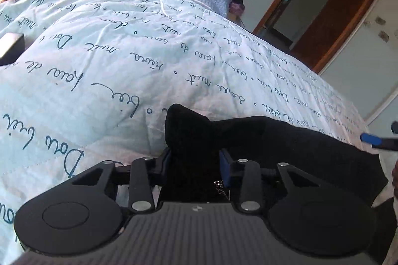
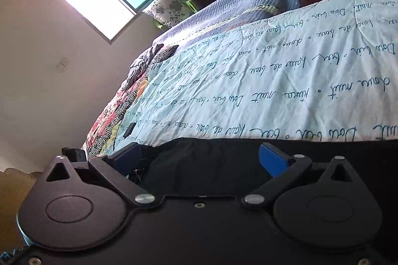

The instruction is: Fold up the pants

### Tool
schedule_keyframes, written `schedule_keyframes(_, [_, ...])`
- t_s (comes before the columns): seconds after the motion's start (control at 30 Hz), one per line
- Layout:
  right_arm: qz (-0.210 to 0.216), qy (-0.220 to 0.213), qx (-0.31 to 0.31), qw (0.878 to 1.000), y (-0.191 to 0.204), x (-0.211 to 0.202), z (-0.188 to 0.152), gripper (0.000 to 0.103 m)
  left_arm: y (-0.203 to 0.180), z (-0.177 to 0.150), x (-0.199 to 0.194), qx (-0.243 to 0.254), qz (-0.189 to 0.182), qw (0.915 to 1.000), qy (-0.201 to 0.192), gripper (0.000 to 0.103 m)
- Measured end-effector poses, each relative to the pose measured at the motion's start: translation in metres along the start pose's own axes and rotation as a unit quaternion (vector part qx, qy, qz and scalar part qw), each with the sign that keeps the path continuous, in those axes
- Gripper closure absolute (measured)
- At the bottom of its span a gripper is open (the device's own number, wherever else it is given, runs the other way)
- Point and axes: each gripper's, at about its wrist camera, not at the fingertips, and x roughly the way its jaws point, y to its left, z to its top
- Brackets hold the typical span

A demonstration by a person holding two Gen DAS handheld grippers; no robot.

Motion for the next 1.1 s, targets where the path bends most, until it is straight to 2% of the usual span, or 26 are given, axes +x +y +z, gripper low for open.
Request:
schedule_keyframes(0.13, [0.004,0.023,-0.020,1.000,-0.014,0.001,0.017,0.000,-0.012,0.002,-0.005,0.032,0.016,0.9993,-0.010,0.068])
schedule_keyframes(0.3, [0.022,0.076,-0.025,0.997,-0.033,0.011,0.034,0.000,-0.024,0.011,-0.024,0.050,0.008,0.9980,-0.037,0.068])
schedule_keyframes(0.47, [-0.008,0.152,-0.055,0.987,-0.058,0.029,0.043,0.000,-0.041,0.014,-0.036,0.075,0.006,0.9959,-0.050,0.068])
schedule_keyframes(0.63, [-0.036,0.204,-0.053,0.977,-0.089,0.043,0.045,0.003,-0.049,0.014,-0.045,0.085,-0.008,0.9942,-0.066,0.068])
schedule_keyframes(0.73, [-0.042,0.240,-0.082,0.966,-0.092,0.050,0.040,0.016,-0.051,0.014,-0.049,0.087,-0.017,0.9934,-0.072,0.068])
schedule_keyframes(0.8, [-0.041,0.249,-0.107,0.962,-0.090,0.050,0.041,0.024,-0.051,0.015,-0.048,0.090,-0.014,0.9934,-0.070,0.068])
schedule_keyframes(0.83, [-0.043,0.254,-0.111,0.960,-0.091,0.050,0.042,0.034,-0.051,0.015,-0.047,0.089,-0.013,0.9936,-0.068,0.068])
schedule_keyframes(0.87, [-0.046,0.257,-0.117,0.958,-0.092,0.050,0.042,0.049,-0.050,0.015,-0.045,0.090,-0.011,0.9937,-0.066,0.068])
schedule_keyframes(0.9, [-0.052,0.261,-0.124,0.956,-0.093,0.050,0.043,0.055,-0.049,0.015,-0.044,0.090,-0.010,0.9938,-0.065,0.068])
schedule_keyframes(0.97, [-0.056,0.268,-0.134,0.952,-0.095,0.049,0.045,0.079,-0.047,0.015,-0.043,0.085,-0.012,0.9941,-0.066,0.068])
schedule_keyframes(1.03, [-0.050,0.279,-0.133,0.950,-0.098,0.048,0.043,0.095,-0.046,0.015,-0.042,0.082,-0.013,0.9941,-0.069,0.068])
schedule_keyframes(1.1, [-0.052,0.273,-0.145,0.950,-0.095,0.048,0.041,0.095,-0.045,0.014,-0.043,0.081,-0.016,0.9941,-0.071,0.068])
